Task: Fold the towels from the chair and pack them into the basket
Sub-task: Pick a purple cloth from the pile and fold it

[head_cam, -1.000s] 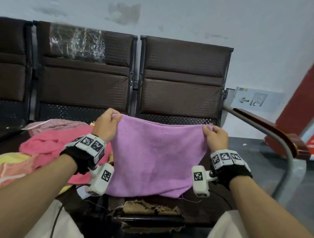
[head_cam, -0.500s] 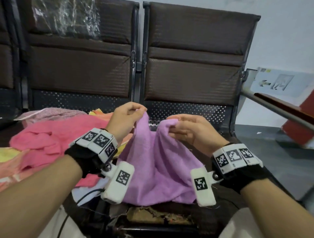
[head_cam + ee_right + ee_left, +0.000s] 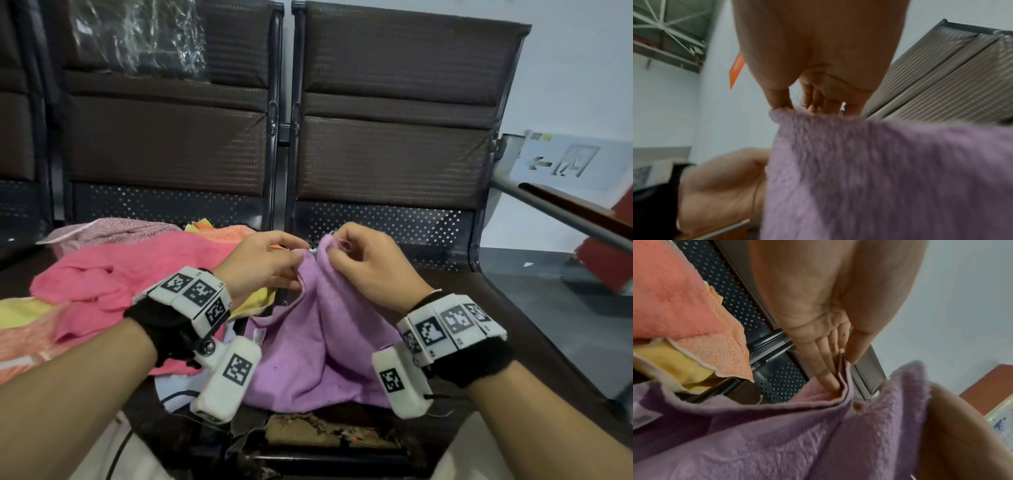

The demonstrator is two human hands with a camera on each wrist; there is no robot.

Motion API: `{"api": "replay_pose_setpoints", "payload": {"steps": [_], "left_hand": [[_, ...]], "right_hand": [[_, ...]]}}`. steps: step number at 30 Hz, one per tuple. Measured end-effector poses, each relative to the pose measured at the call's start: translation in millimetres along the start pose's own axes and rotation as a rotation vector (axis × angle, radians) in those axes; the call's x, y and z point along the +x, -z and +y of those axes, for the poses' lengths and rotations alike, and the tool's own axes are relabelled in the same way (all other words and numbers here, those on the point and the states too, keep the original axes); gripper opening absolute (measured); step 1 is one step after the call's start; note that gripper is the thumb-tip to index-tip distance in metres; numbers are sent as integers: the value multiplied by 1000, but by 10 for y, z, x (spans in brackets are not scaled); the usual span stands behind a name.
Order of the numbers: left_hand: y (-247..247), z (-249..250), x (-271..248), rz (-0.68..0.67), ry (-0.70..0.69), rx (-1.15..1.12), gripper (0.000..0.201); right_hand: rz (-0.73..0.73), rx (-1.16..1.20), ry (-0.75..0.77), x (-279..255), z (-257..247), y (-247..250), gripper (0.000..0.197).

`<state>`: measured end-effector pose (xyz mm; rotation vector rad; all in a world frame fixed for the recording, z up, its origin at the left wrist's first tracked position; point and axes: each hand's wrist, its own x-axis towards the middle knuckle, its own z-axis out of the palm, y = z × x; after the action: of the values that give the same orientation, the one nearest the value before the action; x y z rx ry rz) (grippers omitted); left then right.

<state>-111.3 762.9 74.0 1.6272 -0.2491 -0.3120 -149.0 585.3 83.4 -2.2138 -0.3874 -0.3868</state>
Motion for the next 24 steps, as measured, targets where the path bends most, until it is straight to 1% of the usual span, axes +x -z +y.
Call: {"api": "replay_pose_setpoints", "payload": {"steps": [2,4,9,14,17,19,21,24], "left_hand": [[-20,-1,-27,-49,11,5,18],[-34,5,-50,-75,16,2,18],[-36,25,-90,-107,12,-4,17],[-78,45,-105,-169,50,-105,20],[-60,42,-124,-251,56,-123,25],[-35,25,-138,-288,48,-90,23],[-30,6,-138,-283,35,-58,20],[-66,-10,-122,-231,-10,-10,18]], "right_hand": [[-33,-85,-32,-24,43,-49,13],[-26,-112,-39,-40,71,-73,14],[6,-91,-32,-39,78,-72,15],[15,-120,-38,-46,85,-98,17],[41,-88,-71,-60,104,-75,20],[45,-40,-102,-63,113,-57,23],[46,8,-126,-69,112,-46,28],[47,49,-135,-89,100,-50,34]]}}
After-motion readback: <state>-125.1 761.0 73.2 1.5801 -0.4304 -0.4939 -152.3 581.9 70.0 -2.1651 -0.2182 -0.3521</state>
